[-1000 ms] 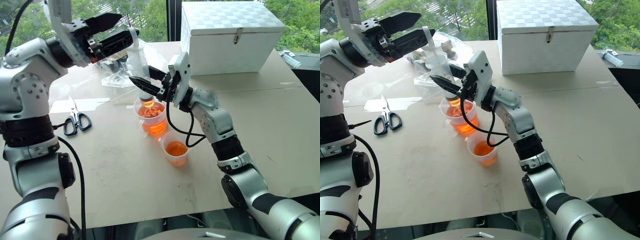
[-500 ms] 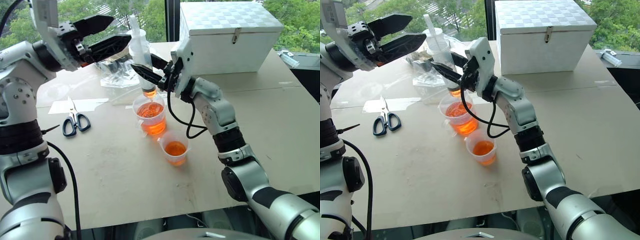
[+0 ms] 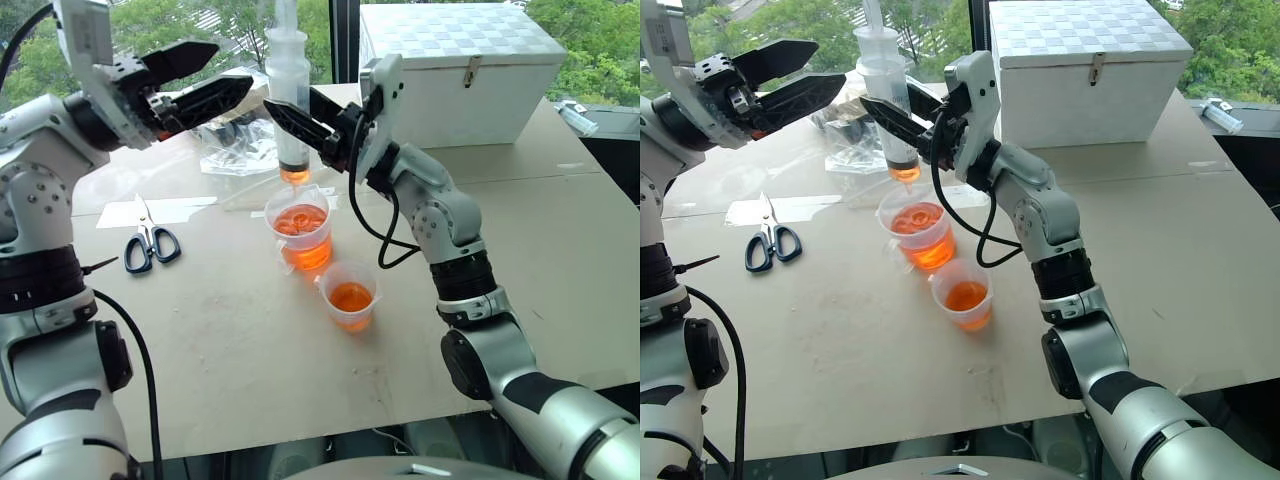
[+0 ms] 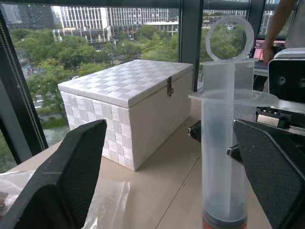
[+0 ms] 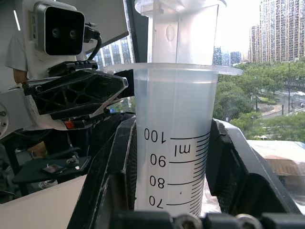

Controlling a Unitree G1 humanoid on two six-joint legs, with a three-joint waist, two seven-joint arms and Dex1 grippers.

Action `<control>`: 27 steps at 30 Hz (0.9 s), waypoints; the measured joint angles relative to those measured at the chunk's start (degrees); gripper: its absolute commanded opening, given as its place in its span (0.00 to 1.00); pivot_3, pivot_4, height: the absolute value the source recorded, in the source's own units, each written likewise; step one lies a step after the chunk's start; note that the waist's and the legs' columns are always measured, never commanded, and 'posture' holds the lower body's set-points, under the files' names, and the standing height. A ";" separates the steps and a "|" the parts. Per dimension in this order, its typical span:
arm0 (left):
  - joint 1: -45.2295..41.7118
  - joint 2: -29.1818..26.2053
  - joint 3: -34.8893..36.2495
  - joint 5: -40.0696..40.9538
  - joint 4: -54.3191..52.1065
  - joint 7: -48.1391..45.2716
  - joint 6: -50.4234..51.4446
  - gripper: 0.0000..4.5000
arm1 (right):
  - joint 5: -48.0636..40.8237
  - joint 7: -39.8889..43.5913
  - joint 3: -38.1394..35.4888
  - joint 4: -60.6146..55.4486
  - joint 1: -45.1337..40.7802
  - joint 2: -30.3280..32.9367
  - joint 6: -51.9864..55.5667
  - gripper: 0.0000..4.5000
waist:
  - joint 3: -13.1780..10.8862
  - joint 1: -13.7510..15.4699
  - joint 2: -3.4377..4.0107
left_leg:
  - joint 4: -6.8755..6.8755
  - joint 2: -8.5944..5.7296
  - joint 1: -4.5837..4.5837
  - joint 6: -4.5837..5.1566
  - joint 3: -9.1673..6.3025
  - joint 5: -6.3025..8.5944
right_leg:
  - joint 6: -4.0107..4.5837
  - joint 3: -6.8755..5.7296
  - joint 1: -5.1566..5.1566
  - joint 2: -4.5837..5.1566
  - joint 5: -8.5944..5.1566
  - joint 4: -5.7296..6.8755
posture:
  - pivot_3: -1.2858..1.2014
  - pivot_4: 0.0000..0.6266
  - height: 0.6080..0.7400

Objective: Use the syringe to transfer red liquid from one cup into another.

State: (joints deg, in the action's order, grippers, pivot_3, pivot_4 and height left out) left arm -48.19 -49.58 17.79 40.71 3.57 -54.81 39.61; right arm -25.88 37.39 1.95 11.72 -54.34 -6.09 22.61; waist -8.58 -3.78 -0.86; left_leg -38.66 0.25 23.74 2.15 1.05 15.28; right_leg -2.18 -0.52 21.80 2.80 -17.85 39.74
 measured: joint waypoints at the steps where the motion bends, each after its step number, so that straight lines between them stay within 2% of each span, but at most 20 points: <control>1: 0.03 -0.05 0.07 0.00 0.00 0.04 0.00 0.95 | -0.15 -0.21 0.16 -0.20 0.28 -0.01 0.76 0.34 | 0.00 0.00 0.00 | 0.00 0.00 0.00 0.00 0.00 0.00 | 0.00 0.00 0.00 0.00 0.00 0.00 | 0.52 0.24 1.00; 27: 2.63 -0.23 1.79 -0.02 -0.12 0.22 0.02 0.95 | -1.39 -3.06 0.24 -1.68 1.76 0.07 3.38 0.34 | 0.00 0.13 -0.01 | 0.01 0.00 0.00 0.00 0.00 0.00 | 0.00 0.01 0.01 -0.01 0.00 0.00 | 0.52 0.24 1.00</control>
State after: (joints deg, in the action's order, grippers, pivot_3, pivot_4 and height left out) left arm -45.57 -49.80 19.58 40.69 3.46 -54.59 39.63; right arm -27.27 34.33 2.19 10.04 -52.58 -6.01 25.99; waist -8.58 -3.65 -0.87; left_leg -38.65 0.25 23.74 2.15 1.04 15.28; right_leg -2.18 -0.51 21.80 2.79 -17.85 39.74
